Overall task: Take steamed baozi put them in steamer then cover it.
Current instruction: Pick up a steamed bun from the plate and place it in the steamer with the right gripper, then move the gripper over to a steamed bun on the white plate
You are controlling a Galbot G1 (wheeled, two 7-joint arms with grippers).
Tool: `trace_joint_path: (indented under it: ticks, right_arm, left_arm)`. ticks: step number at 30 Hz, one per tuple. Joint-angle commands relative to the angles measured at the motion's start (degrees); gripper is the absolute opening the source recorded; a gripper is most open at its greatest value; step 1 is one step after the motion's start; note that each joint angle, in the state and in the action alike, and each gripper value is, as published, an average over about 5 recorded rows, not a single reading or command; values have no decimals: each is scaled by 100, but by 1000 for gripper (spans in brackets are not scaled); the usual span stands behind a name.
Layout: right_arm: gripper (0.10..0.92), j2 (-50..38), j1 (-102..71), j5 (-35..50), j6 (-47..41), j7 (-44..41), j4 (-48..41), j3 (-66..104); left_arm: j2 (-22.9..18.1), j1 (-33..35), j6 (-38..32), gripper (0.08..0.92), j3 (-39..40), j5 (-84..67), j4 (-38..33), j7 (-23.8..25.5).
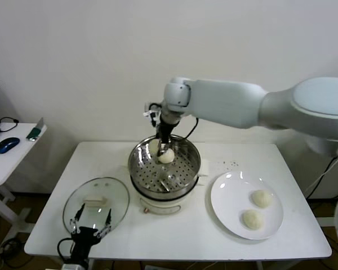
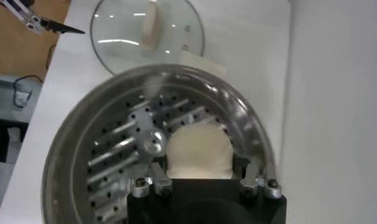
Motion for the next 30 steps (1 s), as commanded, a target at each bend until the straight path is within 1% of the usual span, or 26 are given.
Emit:
trace_joint_path:
  ticks: [1,12,14,19,21,25,30]
  right_arm:
    - [687,534,-617,5,-44,60,-302,-33]
    - [691,495,-791,-125,-30,53,-394,-51]
    - [713,476,-789,-146,-33,53,-394,-49]
    - [808,430,-734,-186,-51,39,-370,-13]
    - [818,384,-679,-189,-56,27,-333,2]
    - [822,73,-344,-195,-16,-73,-42,-45]
    - [823,-699,412,-162,159,-287,592,-174]
  left_arm:
    - [28,-44,9,823,-5,4,41,1]
    - [19,-134,25,823,43,57,122,4]
    - [30,-134,22,823,40,57,138,4]
    - [34,-135,21,823,42,63,146,3]
    - [29,-135,22,823,43,72,141,1]
    - [27,-118,16,823,31,79,120,-5]
    - [60,-73,-1,823,20,67,106,-13]
